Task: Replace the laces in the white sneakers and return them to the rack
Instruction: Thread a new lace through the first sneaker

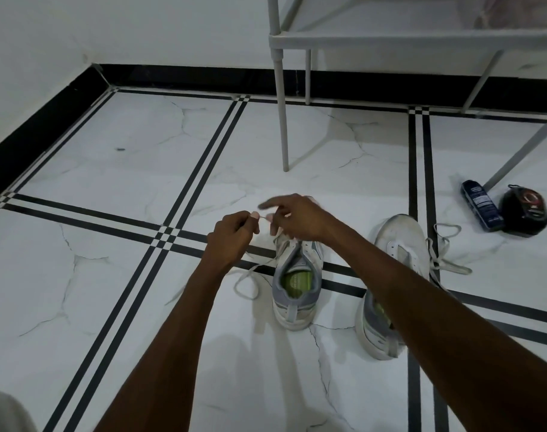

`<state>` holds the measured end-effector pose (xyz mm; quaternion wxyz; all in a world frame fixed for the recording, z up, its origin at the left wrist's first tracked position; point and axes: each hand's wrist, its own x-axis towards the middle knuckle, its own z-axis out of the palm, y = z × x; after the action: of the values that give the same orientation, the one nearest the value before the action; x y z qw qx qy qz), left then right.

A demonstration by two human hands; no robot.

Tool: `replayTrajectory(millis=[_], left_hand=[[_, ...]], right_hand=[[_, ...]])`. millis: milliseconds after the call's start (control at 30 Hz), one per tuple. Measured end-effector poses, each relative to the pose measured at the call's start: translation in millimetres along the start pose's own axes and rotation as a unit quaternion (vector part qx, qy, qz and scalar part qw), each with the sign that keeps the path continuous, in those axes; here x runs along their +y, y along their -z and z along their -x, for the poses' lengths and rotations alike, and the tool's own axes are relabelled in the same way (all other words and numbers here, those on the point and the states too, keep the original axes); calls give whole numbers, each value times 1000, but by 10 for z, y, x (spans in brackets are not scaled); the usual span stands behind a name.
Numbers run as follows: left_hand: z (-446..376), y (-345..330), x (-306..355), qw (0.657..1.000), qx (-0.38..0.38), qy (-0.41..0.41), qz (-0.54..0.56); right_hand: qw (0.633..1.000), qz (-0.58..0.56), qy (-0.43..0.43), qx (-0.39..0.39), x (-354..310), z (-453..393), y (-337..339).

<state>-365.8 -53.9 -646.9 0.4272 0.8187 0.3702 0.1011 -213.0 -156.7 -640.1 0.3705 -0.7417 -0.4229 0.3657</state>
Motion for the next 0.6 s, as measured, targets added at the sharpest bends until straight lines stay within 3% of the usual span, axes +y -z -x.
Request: replayTrajectory(millis=[33,100,200,233,267,333,400,467,600], left_hand=[[-12,-10,7,1000,-2,-1,1],[-30,-40,8,1000,-6,-7,1],[-11,-28,-24,1000,0,-2,13],[-13,-19,-44,1000,2,-1,16],[-18,-10,-61,1000,2,-1,16],[-35,-11,-67,1000,1,-4,10],[-60,-29,-44,1000,10,-9,-6],[-76,-50,-21,999,31,-32,-19],[-87,-56,-13,993,102,-54,-15]], right_hand=[[998,38,18,-45,-32,17,-51],[997,74,15,-2,15,-48,-123],[960,36,-73,269,157,-168,-7],[946,29,-76,313,192,-172,44],[954,13,-65,291,191,-160,71],[990,-14,-23,137,124,-124,49],[999,31,6,23,27,-47,-36],[996,71,34,33,3,-42,-109],[996,42,11,82,35,-21,-229]])
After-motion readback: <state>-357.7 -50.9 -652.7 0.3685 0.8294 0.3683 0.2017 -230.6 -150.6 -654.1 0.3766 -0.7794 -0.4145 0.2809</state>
